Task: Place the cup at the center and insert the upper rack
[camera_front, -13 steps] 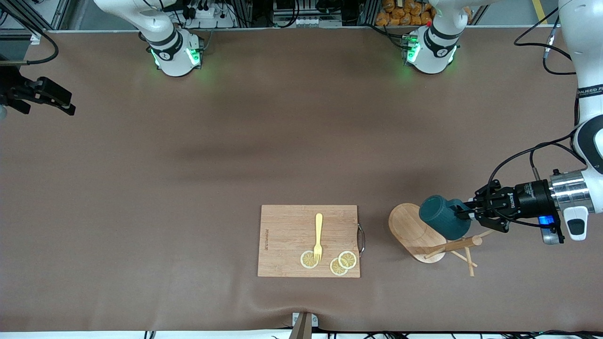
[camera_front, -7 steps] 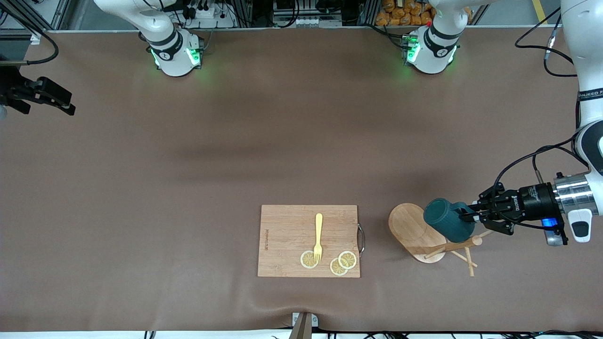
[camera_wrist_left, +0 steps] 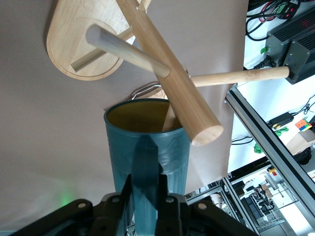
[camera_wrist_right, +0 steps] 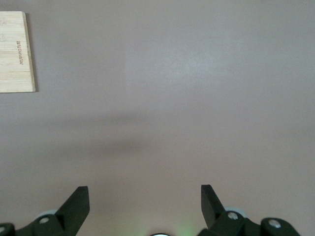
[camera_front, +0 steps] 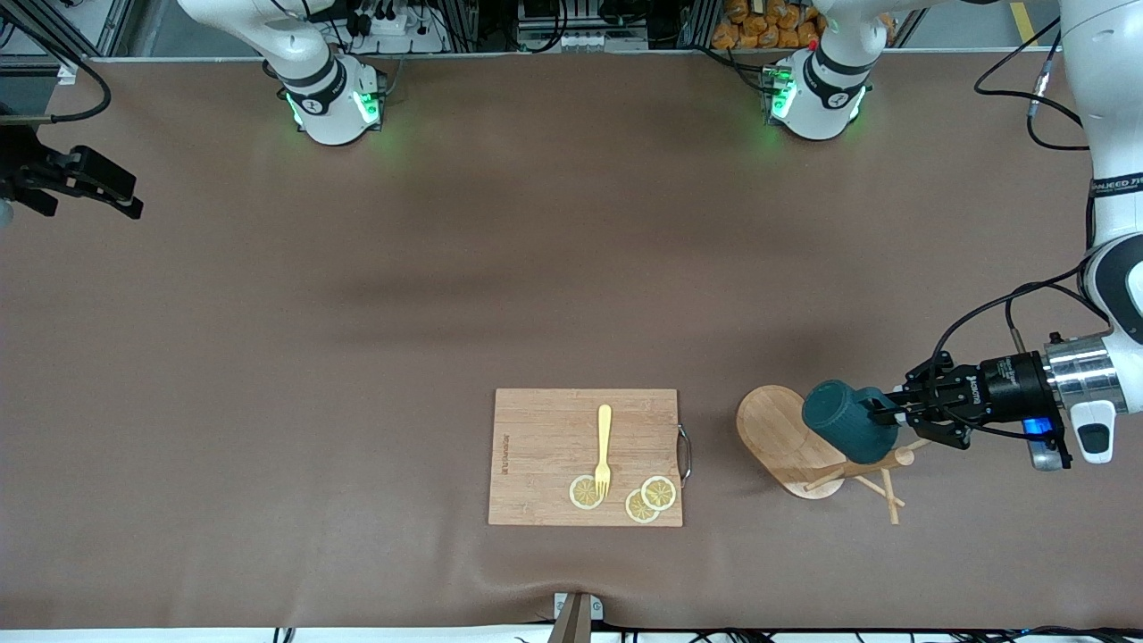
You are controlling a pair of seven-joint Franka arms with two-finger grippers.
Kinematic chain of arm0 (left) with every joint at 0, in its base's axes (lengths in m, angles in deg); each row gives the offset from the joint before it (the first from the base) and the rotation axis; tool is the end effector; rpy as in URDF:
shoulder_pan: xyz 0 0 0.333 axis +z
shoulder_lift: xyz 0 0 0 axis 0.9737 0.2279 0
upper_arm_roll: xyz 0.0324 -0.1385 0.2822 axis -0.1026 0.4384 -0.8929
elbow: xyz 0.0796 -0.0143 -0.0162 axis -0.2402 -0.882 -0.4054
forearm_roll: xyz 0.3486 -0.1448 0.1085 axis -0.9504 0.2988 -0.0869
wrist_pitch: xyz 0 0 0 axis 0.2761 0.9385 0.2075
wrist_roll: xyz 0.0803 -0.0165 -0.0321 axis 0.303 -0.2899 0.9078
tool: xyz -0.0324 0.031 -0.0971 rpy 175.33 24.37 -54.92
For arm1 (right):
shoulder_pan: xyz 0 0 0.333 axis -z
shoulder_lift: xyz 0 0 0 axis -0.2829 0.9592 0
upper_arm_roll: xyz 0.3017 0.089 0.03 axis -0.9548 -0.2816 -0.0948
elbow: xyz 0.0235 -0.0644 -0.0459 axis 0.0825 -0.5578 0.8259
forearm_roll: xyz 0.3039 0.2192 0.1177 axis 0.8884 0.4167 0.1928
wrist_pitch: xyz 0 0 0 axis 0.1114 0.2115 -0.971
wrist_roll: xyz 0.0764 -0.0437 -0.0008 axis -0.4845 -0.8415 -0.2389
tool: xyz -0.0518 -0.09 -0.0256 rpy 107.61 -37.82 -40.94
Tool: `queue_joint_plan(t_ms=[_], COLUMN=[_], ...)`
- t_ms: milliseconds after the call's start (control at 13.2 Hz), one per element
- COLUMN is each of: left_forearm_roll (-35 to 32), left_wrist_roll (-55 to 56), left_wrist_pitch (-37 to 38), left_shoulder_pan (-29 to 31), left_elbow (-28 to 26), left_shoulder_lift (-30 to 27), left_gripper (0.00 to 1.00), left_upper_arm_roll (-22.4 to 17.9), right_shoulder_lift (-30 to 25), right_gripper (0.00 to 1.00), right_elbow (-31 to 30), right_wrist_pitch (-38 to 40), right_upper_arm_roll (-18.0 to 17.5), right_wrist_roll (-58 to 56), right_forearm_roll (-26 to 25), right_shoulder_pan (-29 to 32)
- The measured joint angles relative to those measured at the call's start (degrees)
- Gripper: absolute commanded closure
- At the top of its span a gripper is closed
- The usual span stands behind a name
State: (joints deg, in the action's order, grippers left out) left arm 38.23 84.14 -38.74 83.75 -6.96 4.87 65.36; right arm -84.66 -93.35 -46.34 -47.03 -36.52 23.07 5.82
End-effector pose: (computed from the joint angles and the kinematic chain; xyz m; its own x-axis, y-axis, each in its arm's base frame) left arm 0.7085 0.0076 0.4104 0.4380 0.6009 -0.6686 0.8977 -0.2529 0.3609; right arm 0.5362 0.0121 0.6676 0.9987 -0.0312 -0.0407 -0.0302 -0.9992 0.0248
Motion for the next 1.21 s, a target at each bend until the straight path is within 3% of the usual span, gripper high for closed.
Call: queue_joint_plan(t_ms=[378, 454, 606, 681, 757, 1211], left_forearm_roll=[0.81, 1.20, 1.48, 1.55, 1.61, 1.71], left_wrist_roll=[-0.09, -0.09, -0.10, -0.10, -0.10, -0.03], left_wrist_pitch=[-0.41, -0.51, -0.62, -0.75, -1.02, -1.56], left_shoulder_pan=[0.04, 0.05, 0.05, 0.05, 0.05, -0.02], left_elbow=[0.01, 0.01, 0.04, 0.13, 0.27, 1.34], left_shoulder_lift=[0.37, 0.47, 0.66, 0.77, 0.85, 0.93], left_gripper=[1.00, 0.85, 0.25, 0.04, 0.00, 0.00], left_upper_arm_roll=[0.00, 0.00, 0.00, 0.00, 0.01, 0.16], right_shoulder_lift=[0.00, 0.00, 0.00, 0.00, 0.00, 0.00], right_gripper=[0.00, 0.00, 0.00, 0.00, 0.00, 0.00], right_elbow=[0.00, 0.00, 0.00, 0.00, 0.00, 0.00], right_wrist_pitch=[0.00, 0.00, 0.00, 0.00, 0.00, -0.01], right_upper_arm_roll=[0.00, 0.00, 0.00, 0.00, 0.00, 0.00], right_wrist_roll=[0.00, 0.00, 0.00, 0.00, 0.00, 0.00], right_forearm_roll=[0.00, 0.00, 0.00, 0.00, 0.00, 0.00], right_shoulder_pan=[0.00, 0.00, 0.00, 0.00, 0.00, 0.00])
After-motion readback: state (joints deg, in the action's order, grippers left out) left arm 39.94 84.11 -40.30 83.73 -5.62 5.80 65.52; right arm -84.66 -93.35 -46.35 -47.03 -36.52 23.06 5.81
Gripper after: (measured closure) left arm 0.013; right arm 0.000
